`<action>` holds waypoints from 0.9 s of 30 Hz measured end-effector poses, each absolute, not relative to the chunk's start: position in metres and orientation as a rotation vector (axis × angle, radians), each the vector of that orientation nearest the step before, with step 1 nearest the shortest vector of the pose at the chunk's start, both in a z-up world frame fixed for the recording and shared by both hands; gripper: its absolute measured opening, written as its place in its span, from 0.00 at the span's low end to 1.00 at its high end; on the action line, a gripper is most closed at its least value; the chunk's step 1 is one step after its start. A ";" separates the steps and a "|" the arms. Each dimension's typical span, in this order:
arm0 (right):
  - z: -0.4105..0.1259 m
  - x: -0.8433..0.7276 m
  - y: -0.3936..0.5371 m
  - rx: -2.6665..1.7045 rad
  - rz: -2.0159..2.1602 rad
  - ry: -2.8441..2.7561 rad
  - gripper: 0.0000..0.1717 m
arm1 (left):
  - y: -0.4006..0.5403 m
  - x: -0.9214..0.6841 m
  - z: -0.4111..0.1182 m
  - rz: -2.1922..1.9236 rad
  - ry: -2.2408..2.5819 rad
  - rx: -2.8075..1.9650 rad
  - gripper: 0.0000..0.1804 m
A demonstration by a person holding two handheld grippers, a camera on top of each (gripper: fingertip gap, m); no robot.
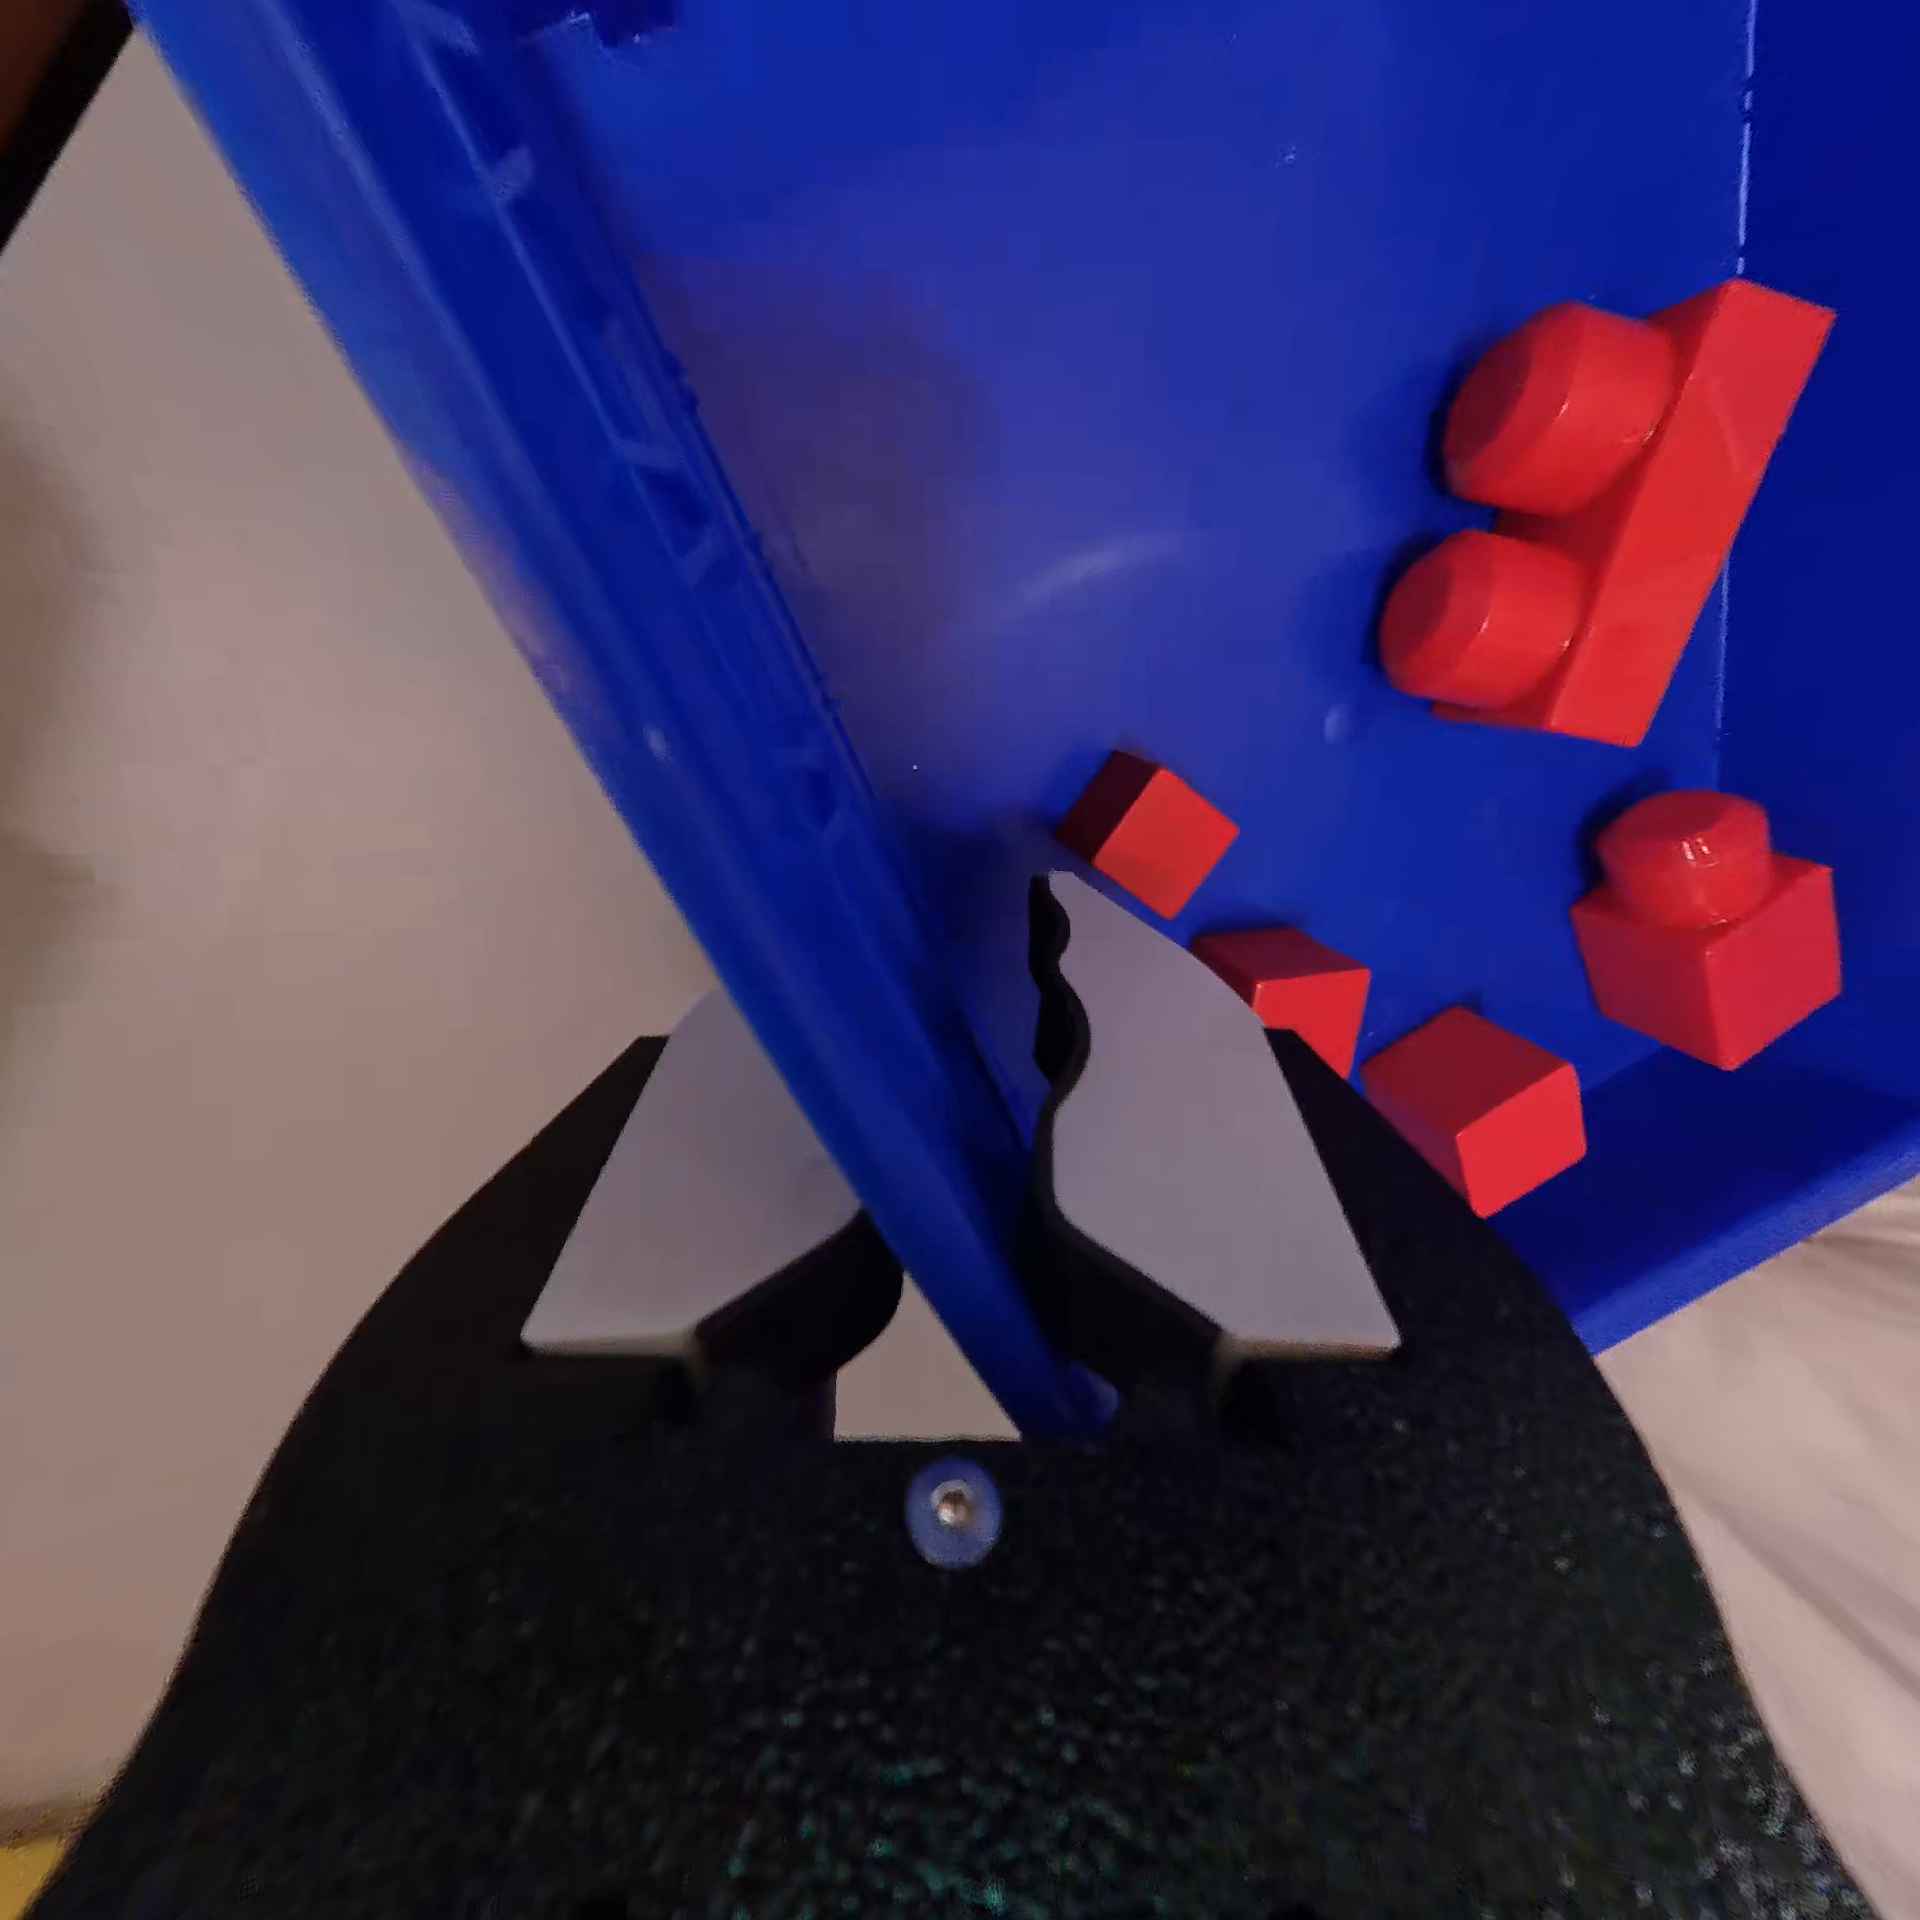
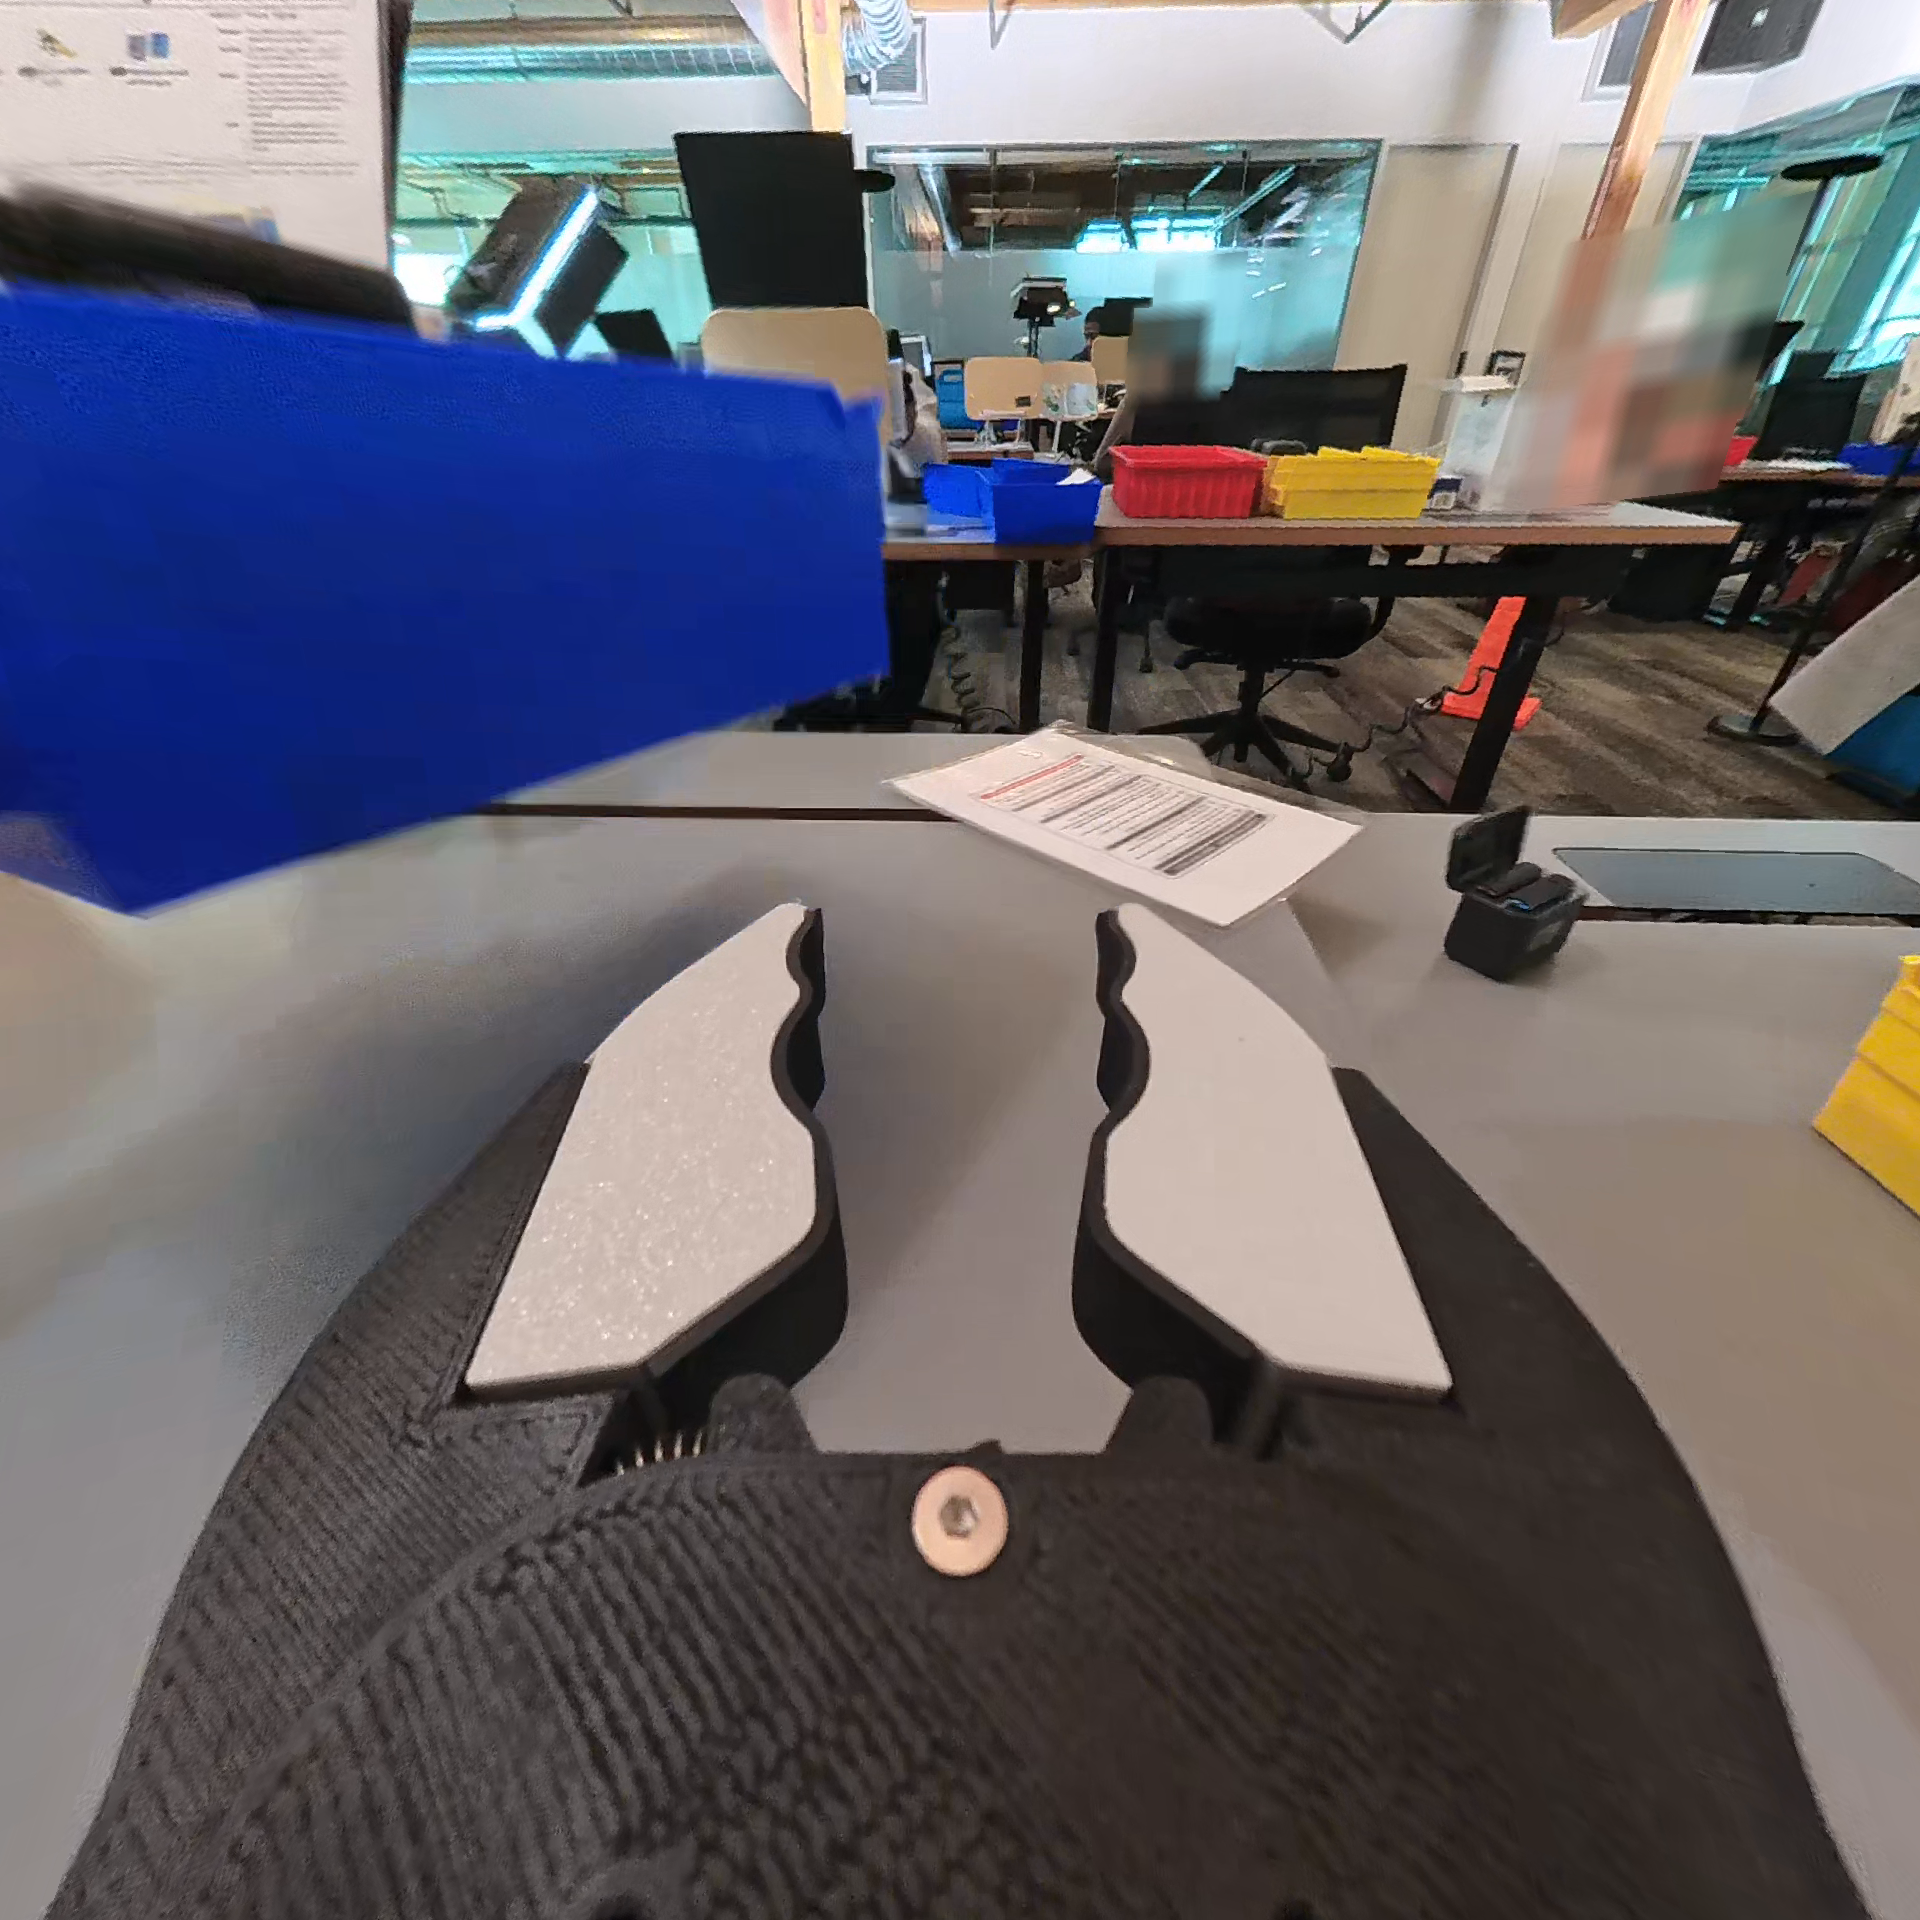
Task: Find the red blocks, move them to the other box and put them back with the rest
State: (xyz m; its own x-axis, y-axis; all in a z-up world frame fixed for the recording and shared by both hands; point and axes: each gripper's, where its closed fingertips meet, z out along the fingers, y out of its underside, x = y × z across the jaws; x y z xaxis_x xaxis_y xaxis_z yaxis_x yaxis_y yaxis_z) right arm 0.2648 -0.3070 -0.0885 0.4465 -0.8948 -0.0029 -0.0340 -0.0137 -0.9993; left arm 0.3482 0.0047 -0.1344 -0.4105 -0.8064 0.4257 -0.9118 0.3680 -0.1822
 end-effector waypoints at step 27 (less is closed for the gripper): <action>-0.108 0.176 0.225 -1.816 0.242 0.471 0.63 | 0.534 -0.104 -0.037 0.666 -1.919 2.476 0.14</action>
State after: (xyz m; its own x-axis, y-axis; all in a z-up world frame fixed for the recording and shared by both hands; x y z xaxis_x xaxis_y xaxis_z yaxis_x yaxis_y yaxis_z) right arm 0.1756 0.2246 -0.1077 0.8970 -0.1928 -0.3978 -0.4357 -0.2335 -0.8693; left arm -0.1037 0.5343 -0.0368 0.1959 -0.9384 0.2845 -0.9130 -0.2804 -0.2962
